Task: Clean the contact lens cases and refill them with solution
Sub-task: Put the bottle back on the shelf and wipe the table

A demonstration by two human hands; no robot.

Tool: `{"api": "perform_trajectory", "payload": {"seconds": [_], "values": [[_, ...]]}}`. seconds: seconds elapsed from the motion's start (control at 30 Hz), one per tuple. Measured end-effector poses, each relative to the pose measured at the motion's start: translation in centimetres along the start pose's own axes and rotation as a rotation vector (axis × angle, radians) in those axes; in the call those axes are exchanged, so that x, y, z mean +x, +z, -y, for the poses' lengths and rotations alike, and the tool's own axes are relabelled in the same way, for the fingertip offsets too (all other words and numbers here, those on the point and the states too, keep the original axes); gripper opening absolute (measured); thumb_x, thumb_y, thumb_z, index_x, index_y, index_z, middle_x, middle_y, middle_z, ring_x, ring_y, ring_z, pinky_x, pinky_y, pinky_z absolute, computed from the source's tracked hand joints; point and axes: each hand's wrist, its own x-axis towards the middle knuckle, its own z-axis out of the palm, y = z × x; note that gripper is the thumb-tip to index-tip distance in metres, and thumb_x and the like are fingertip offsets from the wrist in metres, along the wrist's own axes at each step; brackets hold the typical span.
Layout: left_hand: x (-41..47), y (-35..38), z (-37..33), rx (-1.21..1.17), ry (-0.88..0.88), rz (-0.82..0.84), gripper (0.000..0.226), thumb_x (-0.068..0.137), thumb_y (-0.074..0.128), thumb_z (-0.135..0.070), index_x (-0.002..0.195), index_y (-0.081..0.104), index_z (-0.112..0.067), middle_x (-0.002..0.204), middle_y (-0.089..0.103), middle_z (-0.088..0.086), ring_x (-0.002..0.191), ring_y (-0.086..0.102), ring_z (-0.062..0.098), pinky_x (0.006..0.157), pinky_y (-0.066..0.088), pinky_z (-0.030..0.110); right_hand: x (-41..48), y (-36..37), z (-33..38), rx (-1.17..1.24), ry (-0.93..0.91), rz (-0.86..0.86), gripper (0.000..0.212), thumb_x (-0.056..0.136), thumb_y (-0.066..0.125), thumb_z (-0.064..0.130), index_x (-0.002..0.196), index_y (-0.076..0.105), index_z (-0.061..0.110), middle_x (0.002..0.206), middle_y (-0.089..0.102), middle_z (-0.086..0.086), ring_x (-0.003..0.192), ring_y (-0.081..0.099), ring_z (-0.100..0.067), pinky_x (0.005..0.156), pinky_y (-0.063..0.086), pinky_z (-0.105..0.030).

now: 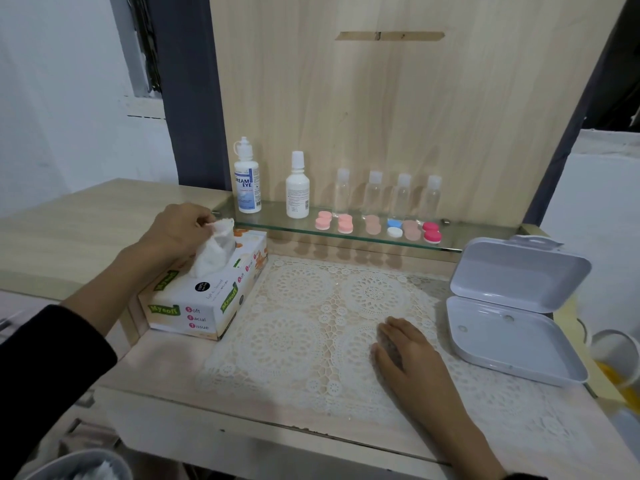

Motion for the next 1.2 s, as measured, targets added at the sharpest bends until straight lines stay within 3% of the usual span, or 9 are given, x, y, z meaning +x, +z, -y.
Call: {"api": "perform_trajectory", "payload": {"seconds": [0.1, 0.2, 0.43, 0.63, 0.77, 0.93, 1.07, 1.2], "values": [[0.2, -0.2, 0.3, -0.063, 0.006, -0.151, 0.019, 0.098, 0.047, -0.018, 0.105, 0.064, -0.013, 0.11, 0.064, 0.013, 0.093, 0.054, 0.028, 0.079, 0.04, 0.033, 0.0, 0.0, 0.1, -0.003, -0.009, -0.003, 0.032, 0.097, 0.052, 0.025, 0.124, 0.061, 0.009, 0.138, 0.052, -0.001, 0.129, 0.042, -0.013, 0.1, 0.024, -0.014], [0.4, -0.4, 0.3, -0.078, -0.012, -0.2, 0.023, 0.1, 0.039, -0.018, 0.11, 0.059, -0.015, 0.113, 0.062, 0.016, 0.089, 0.049, 0.027, 0.076, 0.037, 0.033, 0.1, 0.0, 0.1, -0.002, -0.005, 0.005, 0.034, 0.097, 0.051, 0.026, 0.127, 0.059, 0.011, 0.142, 0.049, 0.0, 0.133, 0.039, -0.013, 0.104, 0.022, -0.015], [0.6, -0.7, 0.3, -0.156, -0.019, -0.267, 0.021, 0.099, 0.04, -0.018, 0.115, 0.053, -0.018, 0.099, 0.061, 0.015, 0.088, 0.053, 0.032, 0.074, 0.04, 0.037, 0.0, 0.0, 0.0, -0.009, -0.002, 0.001, 0.035, 0.097, 0.051, 0.028, 0.128, 0.058, 0.013, 0.143, 0.048, 0.001, 0.134, 0.039, -0.012, 0.104, 0.021, -0.015], [0.4, -1.4, -1.7, -0.297, 0.019, -0.325, 0.025, 0.101, 0.039, -0.025, 0.113, 0.058, -0.013, 0.117, 0.062, 0.005, 0.104, 0.054, 0.026, 0.086, 0.039, 0.033, 0.0, 0.0, 0.0, -0.009, 0.005, 0.007, 0.04, 0.097, 0.05, 0.029, 0.134, 0.055, 0.015, 0.146, 0.045, 0.002, 0.136, 0.036, -0.012, 0.107, 0.021, -0.017], [0.2, -1.9, -3.8, -0.5, -0.033, -0.229, 0.028, 0.102, 0.036, -0.025, 0.112, 0.06, -0.013, 0.117, 0.06, 0.002, 0.093, 0.051, 0.014, 0.074, 0.039, 0.024, 0.0, 0.0, 0.0, -0.009, 0.009, 0.011, 0.04, 0.097, 0.05, 0.029, 0.134, 0.055, 0.015, 0.147, 0.045, 0.002, 0.137, 0.036, -0.012, 0.107, 0.021, -0.018], [-1.8, -1.3, -7.2, -0.781, -0.096, 0.062, 0.025, 0.102, 0.039, -0.033, 0.11, 0.058, -0.021, 0.092, 0.061, -0.004, 0.071, 0.055, 0.006, 0.051, 0.047, 0.014, 0.0, 0.0, 0.1, -0.01, 0.001, 0.012, 0.038, 0.097, 0.051, 0.027, 0.131, 0.057, 0.012, 0.144, 0.048, 0.0, 0.135, 0.038, -0.013, 0.106, 0.022, -0.017], [-3.2, 0.8, -9.1, -0.808, -0.114, 0.316, 0.028, 0.1, 0.043, -0.034, 0.116, 0.06, -0.019, 0.101, 0.066, 0.001, 0.079, 0.063, 0.016, 0.052, 0.051, 0.019, 0.0, -0.1, 0.1, -0.014, 0.008, 0.02, 0.039, 0.098, 0.049, 0.029, 0.133, 0.056, 0.014, 0.146, 0.046, 0.001, 0.136, 0.036, -0.013, 0.108, 0.021, -0.018], [-4.4, 4.1, -10.1, -0.825, -0.103, 0.444, 0.024, 0.099, 0.043, -0.032, 0.111, 0.059, -0.018, 0.109, 0.063, 0.005, 0.08, 0.059, 0.014, 0.053, 0.049, 0.02, -0.1, 0.0, 0.0, -0.014, 0.025, 0.045, 0.044, 0.099, 0.047, 0.032, 0.139, 0.05, 0.016, 0.15, 0.04, 0.002, 0.14, 0.031, -0.012, 0.113, 0.02, -0.022]]}}
